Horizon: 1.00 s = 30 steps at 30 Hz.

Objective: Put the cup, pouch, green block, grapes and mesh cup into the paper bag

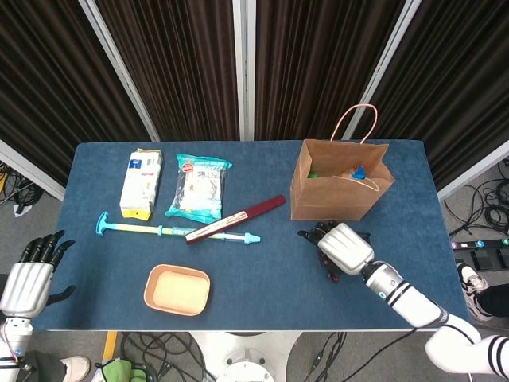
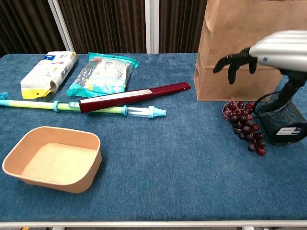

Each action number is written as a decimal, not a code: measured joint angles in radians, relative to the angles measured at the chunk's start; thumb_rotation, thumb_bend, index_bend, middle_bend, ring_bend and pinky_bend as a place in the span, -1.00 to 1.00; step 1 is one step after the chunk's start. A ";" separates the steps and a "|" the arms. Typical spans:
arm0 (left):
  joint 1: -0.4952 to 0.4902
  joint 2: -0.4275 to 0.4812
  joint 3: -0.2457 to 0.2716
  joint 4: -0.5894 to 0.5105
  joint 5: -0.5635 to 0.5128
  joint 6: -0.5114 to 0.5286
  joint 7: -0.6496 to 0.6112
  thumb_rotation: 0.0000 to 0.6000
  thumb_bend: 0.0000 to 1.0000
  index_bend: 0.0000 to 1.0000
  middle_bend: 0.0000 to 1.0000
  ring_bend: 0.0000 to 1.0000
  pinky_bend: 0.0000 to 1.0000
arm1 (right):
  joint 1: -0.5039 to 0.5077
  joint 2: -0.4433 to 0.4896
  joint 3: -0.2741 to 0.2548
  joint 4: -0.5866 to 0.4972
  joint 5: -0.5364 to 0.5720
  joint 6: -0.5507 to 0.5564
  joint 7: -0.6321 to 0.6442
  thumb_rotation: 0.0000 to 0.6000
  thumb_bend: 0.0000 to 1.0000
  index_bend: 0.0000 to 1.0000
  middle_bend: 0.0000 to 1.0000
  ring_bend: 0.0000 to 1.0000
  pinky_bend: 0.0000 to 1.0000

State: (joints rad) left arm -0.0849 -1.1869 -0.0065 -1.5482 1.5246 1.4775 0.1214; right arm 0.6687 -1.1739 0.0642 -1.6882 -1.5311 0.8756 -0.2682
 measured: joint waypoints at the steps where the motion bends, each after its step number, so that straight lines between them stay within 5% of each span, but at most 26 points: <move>1: 0.000 -0.001 0.000 0.002 -0.002 -0.001 -0.002 1.00 -1.00 -0.51 -0.61 -0.72 -0.71 | 0.003 -0.013 0.000 0.004 0.027 -0.013 -0.033 1.00 -0.93 -0.74 -0.40 -0.62 -0.34; 10: 0.000 -0.010 0.002 0.023 -0.009 -0.013 -0.023 1.00 -1.00 -0.51 -0.61 -0.72 -0.71 | 0.027 -0.122 -0.016 0.077 0.216 -0.090 -0.239 1.00 -0.93 -0.81 -0.47 -0.67 -0.36; 24: -0.002 -0.015 0.002 0.033 -0.019 -0.025 -0.034 1.00 -1.00 -0.51 -0.61 -0.72 -0.71 | 0.037 -0.219 -0.048 0.171 0.366 -0.075 -0.380 1.00 -0.92 -0.82 -0.42 -0.63 -0.30; 30: -0.002 -0.014 0.002 0.033 -0.024 -0.029 -0.038 1.00 -1.00 -0.51 -0.61 -0.72 -0.71 | 0.041 -0.260 -0.060 0.219 0.367 -0.062 -0.388 1.00 -0.87 -0.55 -0.29 -0.46 -0.11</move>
State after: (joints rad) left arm -0.0865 -1.2005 -0.0047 -1.5149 1.5008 1.4490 0.0838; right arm 0.7093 -1.4338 0.0038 -1.4692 -1.1636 0.8137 -0.6566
